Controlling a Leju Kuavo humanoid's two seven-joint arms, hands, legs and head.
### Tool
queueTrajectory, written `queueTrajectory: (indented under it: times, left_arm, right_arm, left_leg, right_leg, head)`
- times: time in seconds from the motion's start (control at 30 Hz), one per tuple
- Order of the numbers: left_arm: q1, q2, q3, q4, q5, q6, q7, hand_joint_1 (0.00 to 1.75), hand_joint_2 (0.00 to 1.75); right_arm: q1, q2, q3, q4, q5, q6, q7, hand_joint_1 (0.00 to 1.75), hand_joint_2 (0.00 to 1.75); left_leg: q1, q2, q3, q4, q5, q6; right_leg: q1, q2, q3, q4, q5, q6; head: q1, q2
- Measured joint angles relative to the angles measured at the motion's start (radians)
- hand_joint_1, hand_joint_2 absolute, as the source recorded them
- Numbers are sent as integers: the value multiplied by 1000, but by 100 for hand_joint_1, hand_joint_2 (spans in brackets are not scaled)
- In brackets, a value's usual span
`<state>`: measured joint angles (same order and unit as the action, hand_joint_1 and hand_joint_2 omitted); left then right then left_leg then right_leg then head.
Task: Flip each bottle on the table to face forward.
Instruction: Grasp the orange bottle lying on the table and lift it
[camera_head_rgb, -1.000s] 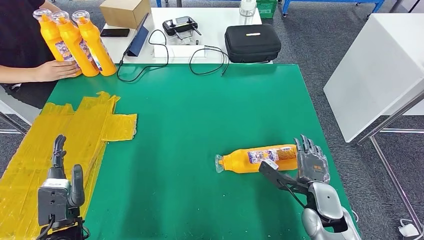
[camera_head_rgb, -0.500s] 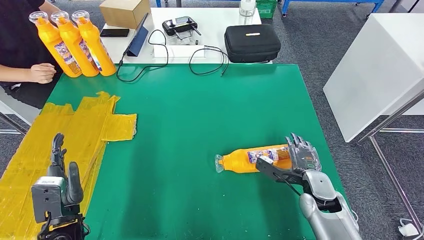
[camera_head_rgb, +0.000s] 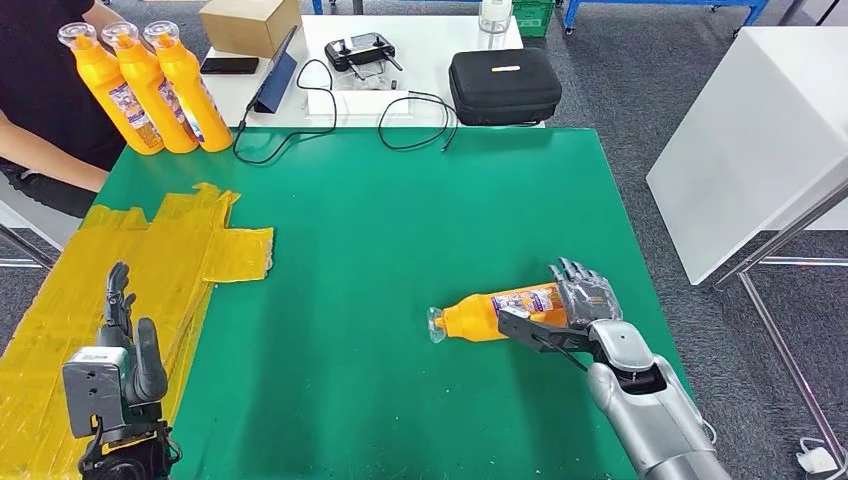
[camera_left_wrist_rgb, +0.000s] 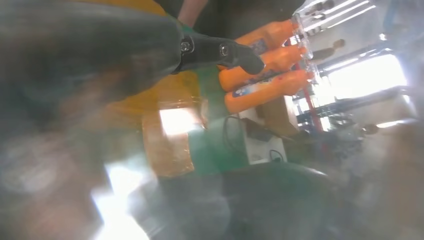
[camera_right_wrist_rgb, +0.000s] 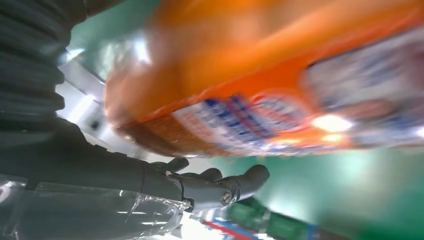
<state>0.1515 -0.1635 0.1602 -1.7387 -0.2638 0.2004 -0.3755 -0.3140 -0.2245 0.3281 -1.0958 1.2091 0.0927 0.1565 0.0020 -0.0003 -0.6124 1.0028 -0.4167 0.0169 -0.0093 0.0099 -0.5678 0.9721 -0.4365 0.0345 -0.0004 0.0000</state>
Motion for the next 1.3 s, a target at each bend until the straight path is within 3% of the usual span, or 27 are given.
queueTrajectory:
  times: [0.1,0.23,0.97,1.1,1.23,1.3]
  left_arm:
    - [-8,5,0,13,18,0,-8,0,0]
    - [-22,11,0,34,35,0,-18,0,0]
    - [-51,25,-1,81,65,5,-28,0,0]
    - [-51,29,-9,89,138,-64,38,0,0]
    - [-21,35,-20,98,375,-277,162,0,175]
    - [11,35,-26,99,499,-368,203,0,175]
  right_arm:
    - [-47,0,53,63,-45,37,-63,175,175]
    - [-101,-1,129,139,-88,62,-129,175,175]
    - [-214,-7,323,271,-144,75,-182,175,175]
    - [-186,-5,321,266,-261,18,-182,175,175]
    - [-35,28,230,107,-495,-113,-191,175,175]
    - [72,69,182,-20,-582,-162,-212,175,175]
  left_leg:
    - [0,1,2,0,0,0]
    - [0,2,7,0,0,0]
    - [1,4,23,-1,-5,-3]
    - [2,4,27,-1,-7,-4]
    - [2,3,24,-1,-6,-4]
    - [2,3,21,-1,-6,-4]
  right_leg:
    - [0,0,2,0,0,0]
    - [0,1,6,0,0,0]
    - [1,4,11,-1,-1,-1]
    - [2,4,14,-1,-2,-2]
    - [3,4,22,-1,-2,-2]
    - [3,4,19,0,-2,-2]
  head:
    - [0,0]
    - [0,0]
    - [0,0]
    - [0,0]
    - [0,0]
    - [0,0]
